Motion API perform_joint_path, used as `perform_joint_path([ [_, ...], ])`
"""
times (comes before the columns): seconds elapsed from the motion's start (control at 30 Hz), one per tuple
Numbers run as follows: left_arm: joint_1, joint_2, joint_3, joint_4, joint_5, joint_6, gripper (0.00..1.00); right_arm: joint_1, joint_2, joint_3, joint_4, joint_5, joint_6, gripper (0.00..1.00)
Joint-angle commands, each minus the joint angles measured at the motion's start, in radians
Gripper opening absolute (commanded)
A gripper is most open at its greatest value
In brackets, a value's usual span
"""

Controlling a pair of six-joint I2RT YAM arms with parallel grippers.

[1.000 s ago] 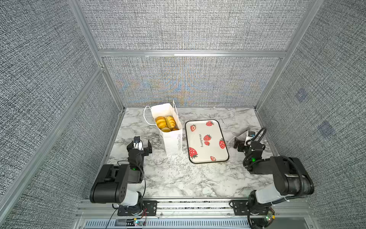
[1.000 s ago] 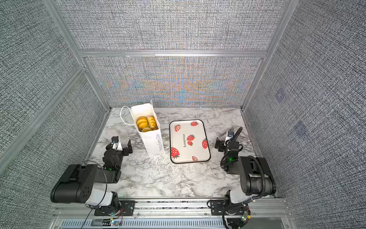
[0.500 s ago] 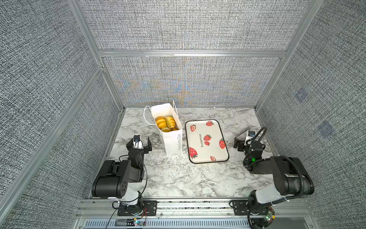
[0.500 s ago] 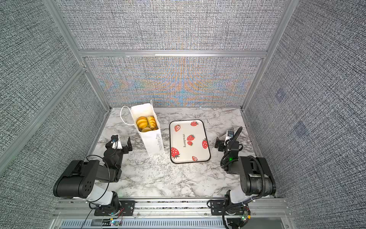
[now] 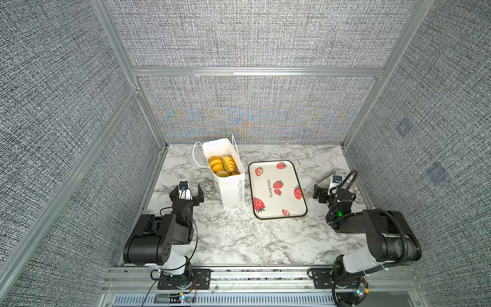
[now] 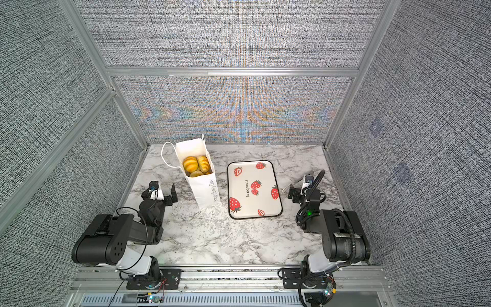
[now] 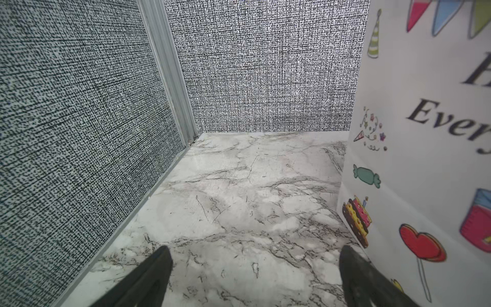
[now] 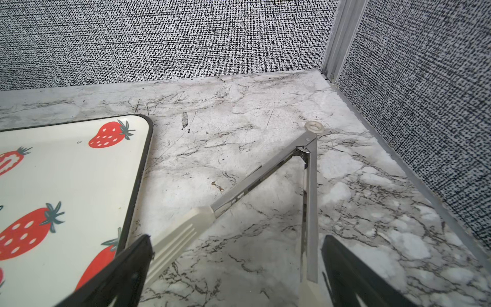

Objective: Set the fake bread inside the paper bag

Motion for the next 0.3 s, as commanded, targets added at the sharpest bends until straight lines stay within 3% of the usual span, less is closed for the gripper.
perform_joint_path([
  [0.0, 0.009, 0.004, 0.013, 0.003, 0.046, 0.007, 0.99, 0.000, 0.001, 0.006, 0.021, 0.000, -0.006, 0.99],
  [0.27, 0.011, -0.003, 0.002, 0.018, 0.052, 0.008, 0.99, 0.000, 0.002, 0.006, 0.021, -0.001, -0.005, 0.99],
])
